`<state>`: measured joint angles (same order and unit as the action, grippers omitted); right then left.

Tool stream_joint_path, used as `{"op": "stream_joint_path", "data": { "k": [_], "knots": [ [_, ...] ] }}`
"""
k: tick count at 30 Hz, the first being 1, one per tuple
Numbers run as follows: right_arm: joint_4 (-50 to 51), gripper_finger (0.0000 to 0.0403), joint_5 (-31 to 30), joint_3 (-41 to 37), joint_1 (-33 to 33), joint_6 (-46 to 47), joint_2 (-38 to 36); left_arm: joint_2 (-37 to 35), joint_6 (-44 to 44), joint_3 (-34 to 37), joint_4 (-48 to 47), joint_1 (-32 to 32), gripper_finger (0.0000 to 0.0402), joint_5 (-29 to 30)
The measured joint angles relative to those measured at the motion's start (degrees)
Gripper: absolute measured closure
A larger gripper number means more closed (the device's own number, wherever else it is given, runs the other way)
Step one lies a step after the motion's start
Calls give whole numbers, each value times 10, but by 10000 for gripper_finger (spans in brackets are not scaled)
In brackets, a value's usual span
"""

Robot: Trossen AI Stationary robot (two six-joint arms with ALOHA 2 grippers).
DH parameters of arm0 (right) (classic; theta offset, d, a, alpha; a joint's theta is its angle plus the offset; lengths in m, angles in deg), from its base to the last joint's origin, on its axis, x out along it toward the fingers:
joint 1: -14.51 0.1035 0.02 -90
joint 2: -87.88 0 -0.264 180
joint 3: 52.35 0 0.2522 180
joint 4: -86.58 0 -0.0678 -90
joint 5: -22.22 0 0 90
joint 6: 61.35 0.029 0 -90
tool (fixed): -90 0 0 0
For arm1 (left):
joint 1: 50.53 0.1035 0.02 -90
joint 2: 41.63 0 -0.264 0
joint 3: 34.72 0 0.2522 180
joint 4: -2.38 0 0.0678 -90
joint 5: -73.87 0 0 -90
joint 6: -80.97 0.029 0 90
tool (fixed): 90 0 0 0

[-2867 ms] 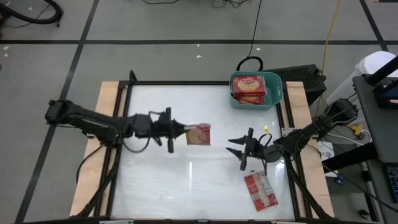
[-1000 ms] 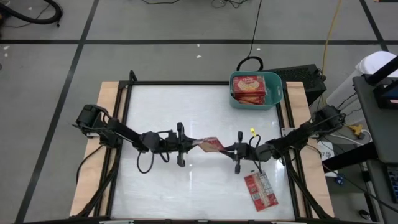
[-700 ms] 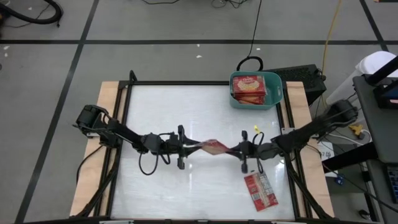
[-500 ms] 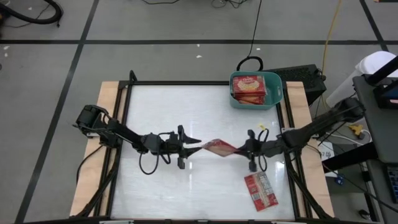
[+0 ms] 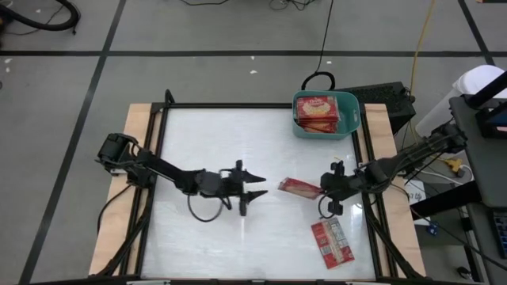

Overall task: Sort popcorn bags into baskets
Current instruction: Put the red popcorn bag into the green bin

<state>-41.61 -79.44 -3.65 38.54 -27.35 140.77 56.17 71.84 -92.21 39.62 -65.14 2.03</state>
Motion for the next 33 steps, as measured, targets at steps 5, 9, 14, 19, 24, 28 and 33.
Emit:
{"op": "stream_joint_path", "data": {
  "k": [5, 9, 14, 19, 24, 28, 33],
  "knots": [
    [-4, 401, 12, 2, 0, -1, 45, 50, 10, -73, -93, 8, 174, 5],
    [-8, 401, 10, 2, 0, -2, 68, 98, 1, -96, -94, 24, 158, 6],
    [-15, 402, 11, 2, 0, -17, 70, 153, -41, -105, -82, 42, 151, -17],
    [-48, 401, 14, 0, 0, -49, 69, 193, -50, -106, -23, 57, 151, -33],
    [-52, 401, 1, 0, 0, -54, 69, 206, -27, -106, 27, 60, 159, -90],
    [-67, 401, -5, 0, 0, -63, 69, 207, -17, -106, 25, 60, 203, -91],
    [-87, 401, -22, 0, 0, -72, 69, 207, -1, -106, 25, 60, 297, -96]
  ]
}}
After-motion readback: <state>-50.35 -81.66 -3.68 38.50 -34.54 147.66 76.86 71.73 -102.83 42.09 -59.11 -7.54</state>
